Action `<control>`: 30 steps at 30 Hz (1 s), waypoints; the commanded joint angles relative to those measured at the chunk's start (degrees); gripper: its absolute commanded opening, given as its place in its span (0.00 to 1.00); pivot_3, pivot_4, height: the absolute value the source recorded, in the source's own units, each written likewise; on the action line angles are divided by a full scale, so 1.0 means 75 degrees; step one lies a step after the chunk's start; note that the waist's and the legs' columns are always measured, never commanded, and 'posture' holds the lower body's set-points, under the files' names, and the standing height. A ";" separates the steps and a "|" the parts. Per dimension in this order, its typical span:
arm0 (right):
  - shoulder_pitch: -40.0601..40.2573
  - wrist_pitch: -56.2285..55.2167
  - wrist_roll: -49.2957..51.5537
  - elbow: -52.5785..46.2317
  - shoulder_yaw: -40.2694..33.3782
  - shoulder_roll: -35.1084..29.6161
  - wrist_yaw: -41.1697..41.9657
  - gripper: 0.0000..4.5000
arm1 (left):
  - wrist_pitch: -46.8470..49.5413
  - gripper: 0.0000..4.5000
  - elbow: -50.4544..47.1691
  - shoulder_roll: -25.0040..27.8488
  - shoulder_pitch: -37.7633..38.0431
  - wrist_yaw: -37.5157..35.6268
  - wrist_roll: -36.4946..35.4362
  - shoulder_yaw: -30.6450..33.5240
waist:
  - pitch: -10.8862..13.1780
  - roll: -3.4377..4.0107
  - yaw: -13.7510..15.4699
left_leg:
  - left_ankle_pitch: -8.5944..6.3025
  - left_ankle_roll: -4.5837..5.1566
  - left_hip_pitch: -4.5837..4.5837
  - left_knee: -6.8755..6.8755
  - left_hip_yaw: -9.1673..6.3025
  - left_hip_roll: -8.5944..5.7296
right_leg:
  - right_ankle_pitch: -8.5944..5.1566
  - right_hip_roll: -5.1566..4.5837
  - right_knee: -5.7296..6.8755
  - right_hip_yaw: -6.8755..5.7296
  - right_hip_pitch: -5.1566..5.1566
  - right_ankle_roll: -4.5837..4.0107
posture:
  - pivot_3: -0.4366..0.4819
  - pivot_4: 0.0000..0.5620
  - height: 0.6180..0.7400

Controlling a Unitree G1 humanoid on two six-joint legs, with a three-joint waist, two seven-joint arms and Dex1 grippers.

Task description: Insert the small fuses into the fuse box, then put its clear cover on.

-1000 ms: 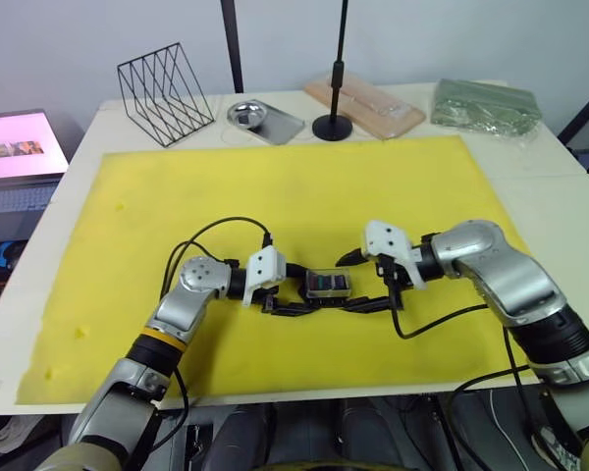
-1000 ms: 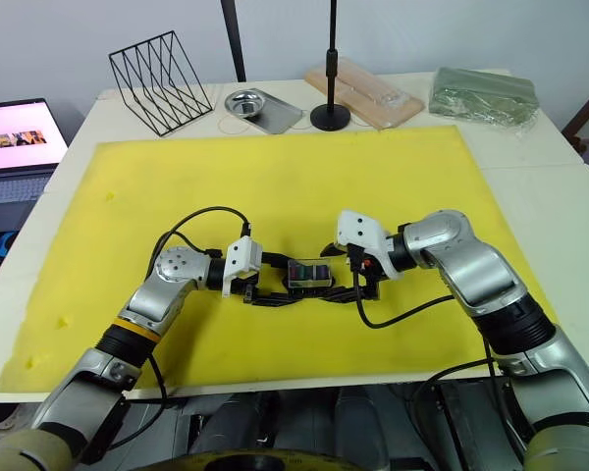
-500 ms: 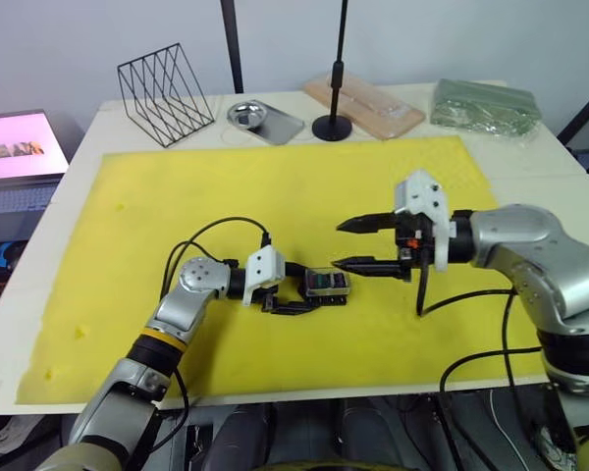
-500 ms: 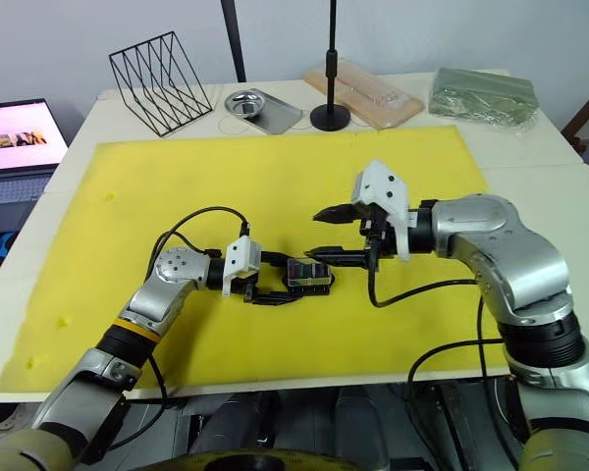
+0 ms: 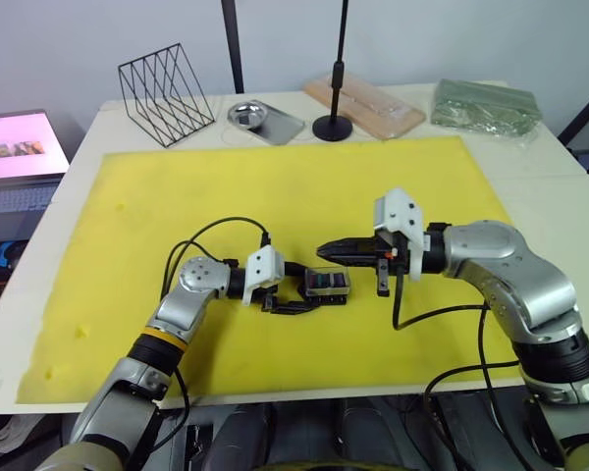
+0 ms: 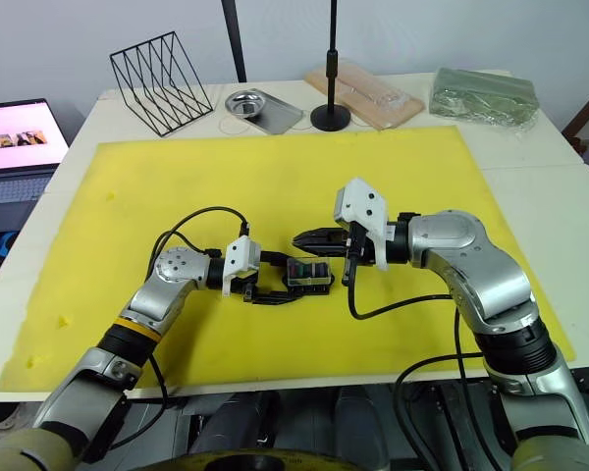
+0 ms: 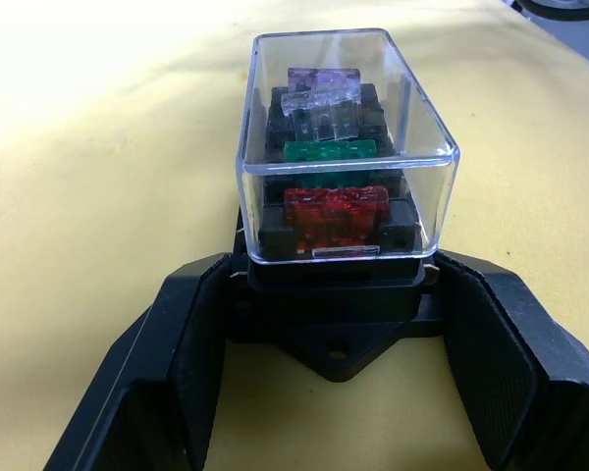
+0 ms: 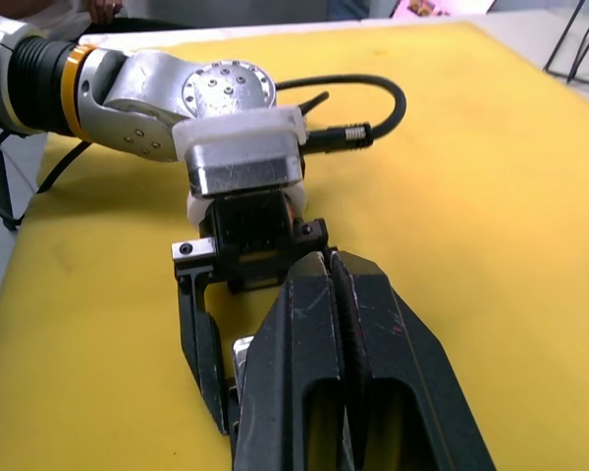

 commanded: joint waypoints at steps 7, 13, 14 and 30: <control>0.0505 -0.0032 -0.0496 0.0769 0.0708 0.0194 -0.0190 0.01 | -0.0005 0.62 0.0013 0.0041 -0.0018 0.0015 0.0040 0.0126 | -0.0005 -0.0007 0.0002 | 0.0000 0.0000 0.0001 -0.0001 -0.0001 0.0000 | 0.0000 0.0000 0.0000 0.0000 0.0000 0.0000 | 0.48 0.27 1.00; 0.0690 -0.0137 -0.1165 0.1986 0.1556 0.0254 0.0047 0.01 | 0.0040 0.62 0.0036 0.0000 -0.0034 -0.0001 0.0075 0.0108 | -0.0083 0.0004 -0.0025 | -0.0002 0.0003 0.0030 -0.0007 0.0005 0.0000 | 0.0000 0.0001 0.0000 0.0003 0.0024 0.0000 | 0.48 0.27 1.00; 0.0682 -0.0207 -0.1190 0.1974 0.1573 0.0216 0.0117 0.01 | 0.0038 0.62 0.0041 0.0010 -0.0038 0.0001 0.0080 0.0119 | -0.0089 -0.0002 -0.0025 | -0.0002 0.0003 0.0034 -0.0007 0.0003 0.0001 | -0.0001 0.0002 -0.0001 0.0000 0.0030 0.0000 | 0.48 0.27 1.00; 0.0356 0.0280 0.0208 -0.0303 -0.0702 -0.0629 0.0101 0.01 | 0.0015 0.62 0.0095 0.0077 -0.0032 0.0206 0.0061 0.0320 | -0.0092 -0.0007 0.0007 | -0.0002 0.0003 0.0008 -0.0003 0.0000 0.0001 | 0.0000 0.0000 0.0001 0.0003 0.0004 0.0000 | 0.48 0.27 1.00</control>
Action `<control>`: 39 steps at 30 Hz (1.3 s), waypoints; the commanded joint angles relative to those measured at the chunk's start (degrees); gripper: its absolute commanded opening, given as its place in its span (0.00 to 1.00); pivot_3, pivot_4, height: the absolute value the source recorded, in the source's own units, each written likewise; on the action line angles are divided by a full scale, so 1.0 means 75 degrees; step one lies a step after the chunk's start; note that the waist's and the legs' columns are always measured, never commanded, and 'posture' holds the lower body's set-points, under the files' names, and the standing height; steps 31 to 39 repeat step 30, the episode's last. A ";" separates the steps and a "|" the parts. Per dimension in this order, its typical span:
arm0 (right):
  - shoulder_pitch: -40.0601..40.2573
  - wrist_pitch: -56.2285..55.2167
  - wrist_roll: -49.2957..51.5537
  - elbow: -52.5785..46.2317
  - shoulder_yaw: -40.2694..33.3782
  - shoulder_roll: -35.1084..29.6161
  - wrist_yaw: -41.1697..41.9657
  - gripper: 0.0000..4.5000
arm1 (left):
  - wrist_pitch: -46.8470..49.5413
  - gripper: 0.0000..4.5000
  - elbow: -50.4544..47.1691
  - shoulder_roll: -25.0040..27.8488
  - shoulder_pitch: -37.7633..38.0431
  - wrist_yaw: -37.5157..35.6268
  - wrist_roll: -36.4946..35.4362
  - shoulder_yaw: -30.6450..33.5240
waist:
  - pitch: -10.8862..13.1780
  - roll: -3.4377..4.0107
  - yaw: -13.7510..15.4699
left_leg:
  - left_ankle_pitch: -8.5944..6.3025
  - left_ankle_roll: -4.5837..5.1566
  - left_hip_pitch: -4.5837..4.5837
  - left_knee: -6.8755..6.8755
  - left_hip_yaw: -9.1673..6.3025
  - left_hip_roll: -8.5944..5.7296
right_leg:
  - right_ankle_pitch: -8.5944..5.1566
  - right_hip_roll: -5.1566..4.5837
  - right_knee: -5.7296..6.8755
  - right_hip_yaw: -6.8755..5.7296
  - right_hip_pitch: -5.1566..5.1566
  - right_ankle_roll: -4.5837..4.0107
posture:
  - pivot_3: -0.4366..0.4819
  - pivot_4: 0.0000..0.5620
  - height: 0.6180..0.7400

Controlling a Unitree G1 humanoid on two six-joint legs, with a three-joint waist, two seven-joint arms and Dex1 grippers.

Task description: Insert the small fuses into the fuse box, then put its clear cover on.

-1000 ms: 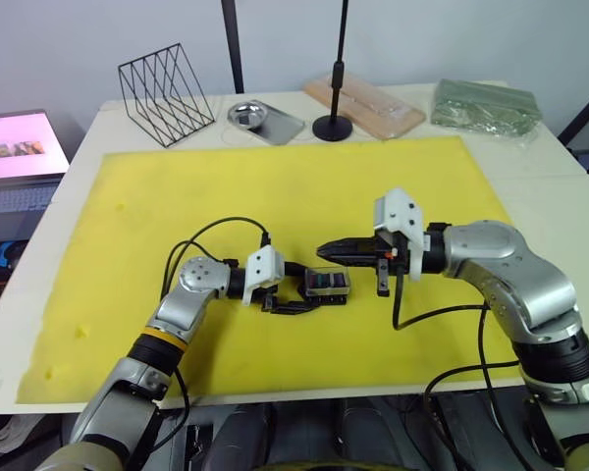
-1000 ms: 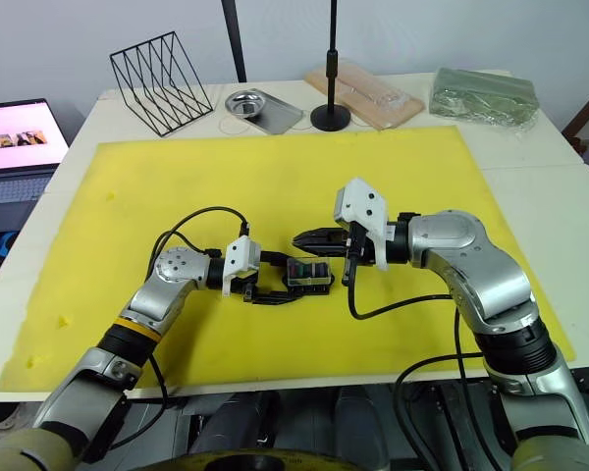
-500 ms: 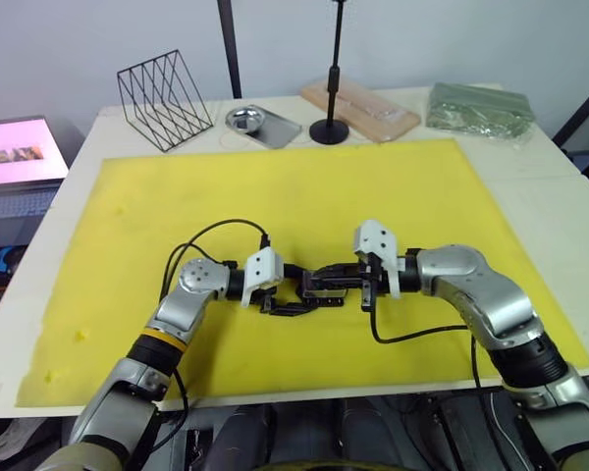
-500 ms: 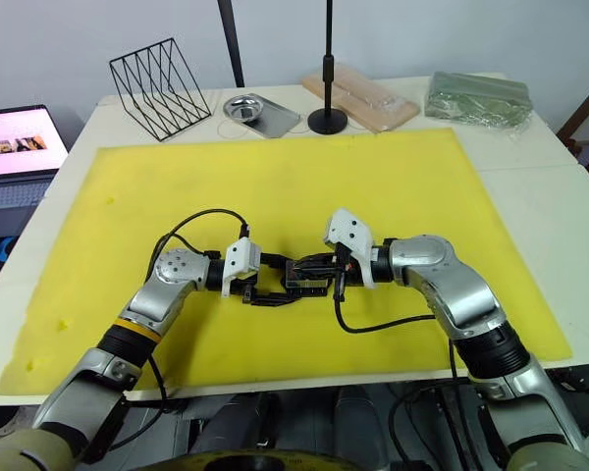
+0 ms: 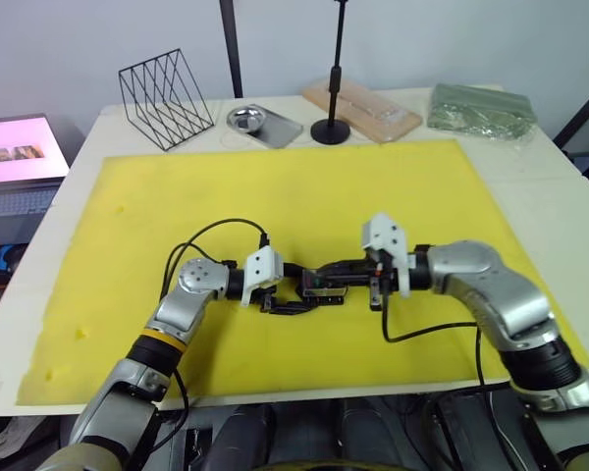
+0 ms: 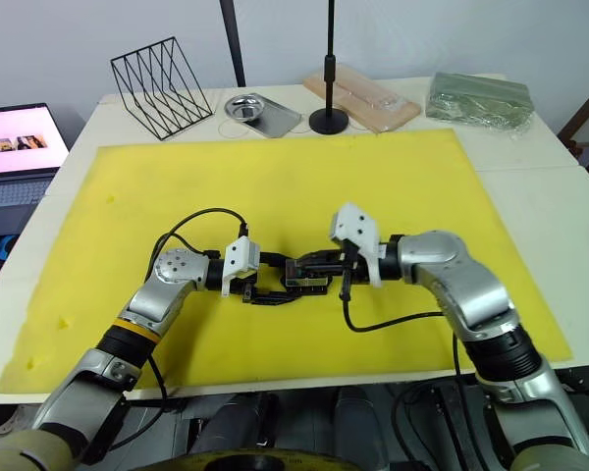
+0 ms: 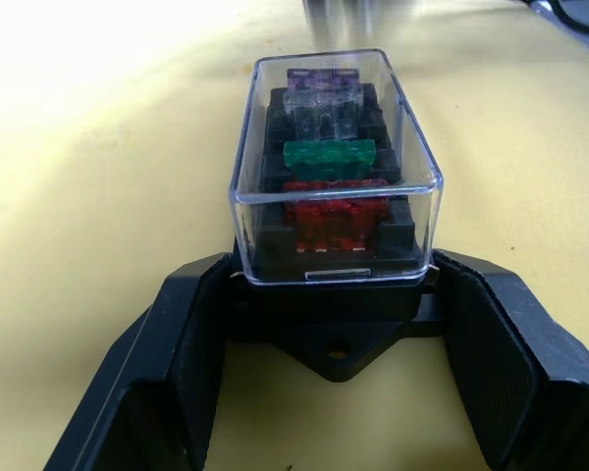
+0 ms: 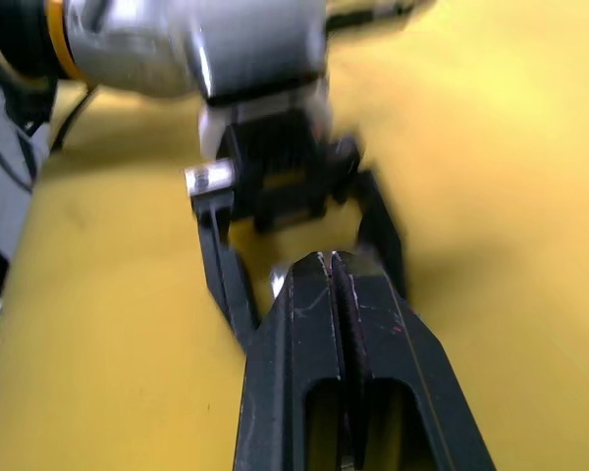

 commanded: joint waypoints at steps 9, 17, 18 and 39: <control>0.1279 -0.1272 -0.0245 -0.0170 -0.1917 -0.1514 0.0297 0.54 | 0.0485 1.00 -0.0521 0.0962 0.0230 -0.0199 -0.0336 0.0787 | 0.0002 -0.0004 -0.0073 | -0.0001 0.0002 0.0000 -0.0006 0.0005 0.0006 | -0.0001 0.0006 0.0001 -0.0002 -0.0002 -0.0001 | 0.48 0.27 1.00; 0.2062 -0.1639 -0.0332 0.0498 -0.2818 -0.1622 0.0021 0.99 | 0.1047 1.00 -0.0855 0.2671 0.0632 -0.0074 -0.1071 0.2549 | 0.0010 -0.0001 -0.0125 | -0.0002 0.0003 -0.0005 -0.0009 0.0004 0.0006 | -0.0001 0.0001 -0.0001 -0.0002 -0.0007 -0.0001 | 0.48 0.27 1.00; 0.2150 -0.1503 -0.0273 0.0500 -0.2927 -0.1662 0.0000 0.99 | 0.1257 1.00 -0.0840 0.2819 0.0607 0.0093 -0.1097 0.2758 | 0.0010 -0.0001 -0.0097 | -0.0002 0.0003 -0.0006 -0.0009 0.0004 0.0004 | -0.0001 -0.0001 -0.0001 -0.0002 -0.0007 -0.0001 | 0.48 0.27 1.00; 0.2539 -0.1359 -0.0231 0.0366 -0.3294 -0.1479 -0.0626 0.99 | 0.1586 1.00 -0.0652 0.3095 0.0393 0.1414 -0.0664 0.3263 | 0.0012 0.0000 0.0000 | -0.0001 0.0002 -0.0005 -0.0007 0.0005 0.0005 | -0.0001 -0.0001 -0.0001 -0.0001 -0.0006 0.0000 | 0.48 0.27 1.00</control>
